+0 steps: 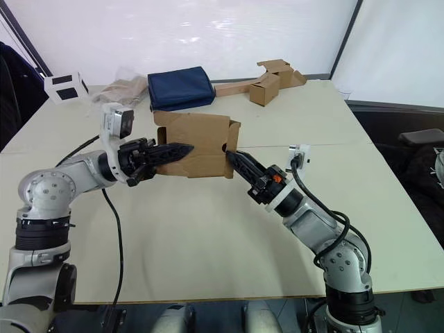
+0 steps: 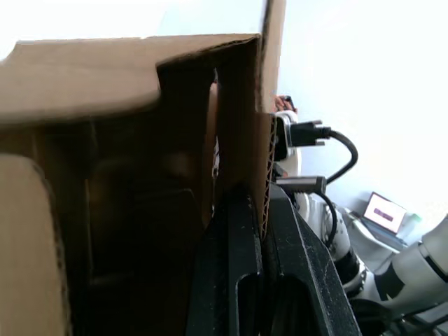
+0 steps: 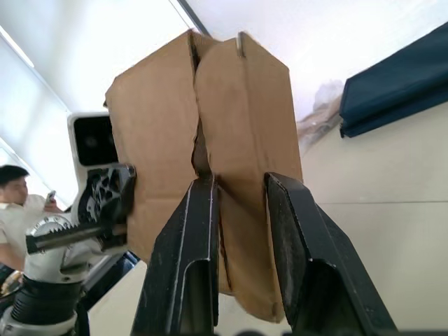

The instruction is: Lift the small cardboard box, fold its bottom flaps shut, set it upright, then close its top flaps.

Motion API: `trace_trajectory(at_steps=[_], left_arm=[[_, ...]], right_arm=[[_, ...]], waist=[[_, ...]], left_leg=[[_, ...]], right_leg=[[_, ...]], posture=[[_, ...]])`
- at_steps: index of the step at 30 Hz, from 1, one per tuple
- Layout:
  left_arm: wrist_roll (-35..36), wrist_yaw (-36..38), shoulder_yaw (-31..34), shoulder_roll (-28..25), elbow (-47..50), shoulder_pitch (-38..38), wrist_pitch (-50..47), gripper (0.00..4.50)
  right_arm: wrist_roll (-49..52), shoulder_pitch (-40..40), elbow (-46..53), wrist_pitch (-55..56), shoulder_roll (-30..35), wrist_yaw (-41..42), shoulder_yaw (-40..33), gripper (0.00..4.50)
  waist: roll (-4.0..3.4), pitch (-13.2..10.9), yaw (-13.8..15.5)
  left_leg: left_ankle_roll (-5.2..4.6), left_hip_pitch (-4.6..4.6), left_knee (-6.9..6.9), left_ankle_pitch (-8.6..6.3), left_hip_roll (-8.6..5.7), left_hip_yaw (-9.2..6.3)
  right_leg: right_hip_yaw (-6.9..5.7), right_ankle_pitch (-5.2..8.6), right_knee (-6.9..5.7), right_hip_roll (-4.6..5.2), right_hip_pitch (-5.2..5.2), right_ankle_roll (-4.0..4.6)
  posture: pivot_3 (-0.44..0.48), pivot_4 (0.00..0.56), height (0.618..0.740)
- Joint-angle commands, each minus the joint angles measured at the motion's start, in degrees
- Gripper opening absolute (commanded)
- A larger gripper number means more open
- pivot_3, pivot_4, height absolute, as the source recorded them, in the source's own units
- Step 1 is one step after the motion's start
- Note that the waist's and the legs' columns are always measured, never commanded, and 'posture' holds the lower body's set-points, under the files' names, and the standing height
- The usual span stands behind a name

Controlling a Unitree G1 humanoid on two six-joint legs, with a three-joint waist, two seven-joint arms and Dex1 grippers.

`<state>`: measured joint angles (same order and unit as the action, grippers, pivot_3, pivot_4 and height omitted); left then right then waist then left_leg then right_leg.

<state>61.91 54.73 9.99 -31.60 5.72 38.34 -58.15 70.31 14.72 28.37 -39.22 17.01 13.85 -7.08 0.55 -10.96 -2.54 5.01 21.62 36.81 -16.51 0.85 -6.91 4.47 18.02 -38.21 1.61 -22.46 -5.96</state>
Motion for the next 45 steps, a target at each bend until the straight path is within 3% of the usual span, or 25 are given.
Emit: trace_trajectory(at_steps=[1, 11, 35, 40, 45], left_arm=[[0.05, 0.57, -0.16, -0.46, 1.83, -0.36, 0.46, 0.00], [-1.32, 1.45, -0.75, -0.80, 1.46, -1.51, 1.69, 0.00], [0.77, 0.72, -0.21, -1.21, 5.19, -2.52, 0.23, 0.00], [0.47, 0.77, -0.35, -1.44, 5.14, -2.59, 0.27, 0.00], [-2.80, 2.63, -2.03, -2.57, 4.13, -3.96, 1.79, 0.00]], right_arm=[[6.71, 1.85, 2.90, -0.64, -0.01, -0.81, -1.11, 1.05], [15.78, 3.02, 3.21, -1.85, 1.15, -4.01, -1.17, 1.05], [-0.06, 6.49, -0.80, -0.64, 1.99, -3.72, 1.65, 1.05], [-0.06, 6.66, -0.73, -1.06, 1.67, -3.42, 1.25, 1.05], [7.25, 7.12, 0.80, -2.25, 1.54, -4.14, -0.18, 1.05]], waist=[[0.00, 0.00, 0.02], [0.00, 0.00, -0.06], [0.00, 0.00, -0.02], [0.00, 0.00, -0.02], [0.00, 0.00, -0.08]], left_leg=[[0.00, 0.00, 0.00, 0.00, 0.00, 0.00], [0.00, 0.00, 0.00, 0.00, 0.00, 0.00], [0.00, 0.01, -0.01, 0.00, 0.00, 0.00], [0.00, 0.01, -0.01, 0.00, 0.00, 0.00], [0.00, 0.01, -0.03, 0.00, 0.00, 0.00]], right_leg=[[0.00, 0.00, 0.00, 0.00, 0.00, 0.00], [0.01, 0.00, 0.00, -0.01, -0.01, 0.00], [0.01, 0.00, 0.00, -0.01, -0.03, 0.00], [0.01, 0.00, 0.00, -0.01, -0.03, 0.00], [0.01, 0.00, 0.01, -0.01, -0.03, 0.00]], posture=[[0.000, 0.150, 0.740], [0.000, 0.150, 0.740], [0.000, 0.150, 0.740], [0.000, 0.150, 0.740], [0.000, 0.150, 0.740]])
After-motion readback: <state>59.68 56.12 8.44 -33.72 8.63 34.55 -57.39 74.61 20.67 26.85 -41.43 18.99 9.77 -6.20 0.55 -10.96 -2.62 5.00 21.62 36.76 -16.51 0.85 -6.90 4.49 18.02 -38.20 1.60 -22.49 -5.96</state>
